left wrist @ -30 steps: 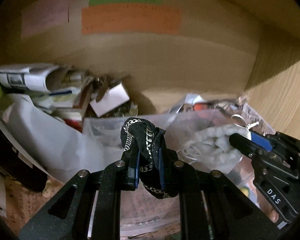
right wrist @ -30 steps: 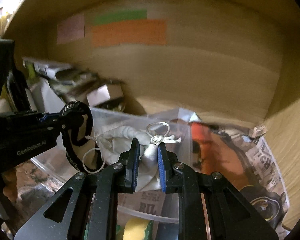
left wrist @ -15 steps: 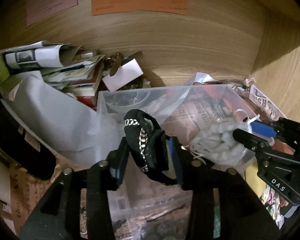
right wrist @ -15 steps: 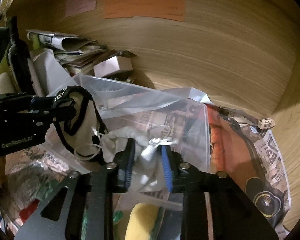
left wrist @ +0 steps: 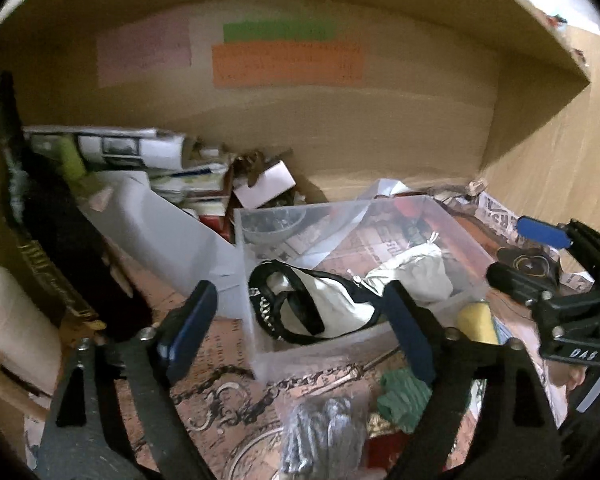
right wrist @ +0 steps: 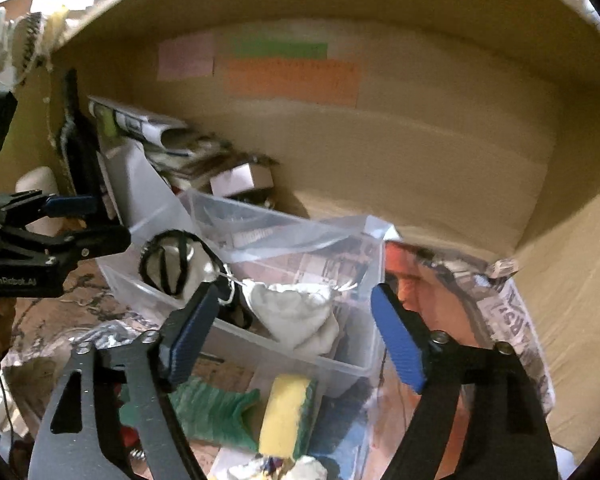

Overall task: Organize soft objects
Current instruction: 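Grasp the bag of steel-wool scrubbers with the left tool while the right tool grasps the yellow-green sponge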

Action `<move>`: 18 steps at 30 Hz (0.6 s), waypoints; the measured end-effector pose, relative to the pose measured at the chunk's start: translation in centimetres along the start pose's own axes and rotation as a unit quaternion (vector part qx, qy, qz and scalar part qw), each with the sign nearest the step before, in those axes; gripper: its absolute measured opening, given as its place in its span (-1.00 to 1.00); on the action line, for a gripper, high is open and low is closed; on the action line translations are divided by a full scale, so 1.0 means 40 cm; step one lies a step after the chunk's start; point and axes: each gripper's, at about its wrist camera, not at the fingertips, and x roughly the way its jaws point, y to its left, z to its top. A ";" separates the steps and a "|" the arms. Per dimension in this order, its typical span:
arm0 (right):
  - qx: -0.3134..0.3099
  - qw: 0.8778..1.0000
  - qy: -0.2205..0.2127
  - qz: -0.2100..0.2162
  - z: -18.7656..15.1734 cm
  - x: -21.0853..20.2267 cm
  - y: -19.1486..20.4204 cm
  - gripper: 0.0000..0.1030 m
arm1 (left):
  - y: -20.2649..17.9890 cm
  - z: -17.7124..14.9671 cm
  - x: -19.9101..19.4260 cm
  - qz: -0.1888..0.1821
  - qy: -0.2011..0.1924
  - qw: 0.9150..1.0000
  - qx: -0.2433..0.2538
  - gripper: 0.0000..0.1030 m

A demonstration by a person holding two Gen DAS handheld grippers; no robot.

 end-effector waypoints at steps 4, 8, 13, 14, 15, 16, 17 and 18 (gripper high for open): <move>0.004 1.000 -0.016 0.004 -0.016 -0.044 0.003 0.58 | 0.000 -0.032 -0.041 0.005 -0.005 1.000 0.004 0.87; 0.013 1.000 -0.013 0.009 -0.043 -0.058 0.003 0.58 | 0.008 -0.074 -0.051 0.005 0.009 1.000 0.002 0.87; 0.030 0.999 0.009 0.012 -0.092 -0.050 -0.002 0.58 | 0.010 -0.136 -0.025 0.001 0.045 0.999 -0.007 0.87; 0.034 0.999 0.014 0.012 -0.102 -0.046 -0.004 0.58 | 0.011 -0.146 -0.018 0.000 0.053 0.999 -0.008 0.87; 0.038 0.999 0.019 0.012 -0.111 -0.045 -0.008 0.58 | 0.011 -0.157 -0.011 -0.002 0.060 0.998 -0.011 0.87; 0.042 0.999 0.024 0.011 -0.122 -0.042 -0.013 0.58 | 0.011 -0.170 -0.005 -0.003 0.068 0.998 -0.013 0.87; 0.049 0.998 0.029 0.009 -0.131 -0.036 -0.019 0.58 | 0.011 -0.183 0.004 -0.005 0.078 0.997 -0.013 0.87; 0.054 0.998 0.035 0.009 -0.139 -0.031 -0.025 0.58 | 0.009 -0.193 0.011 -0.008 0.085 0.996 -0.012 0.87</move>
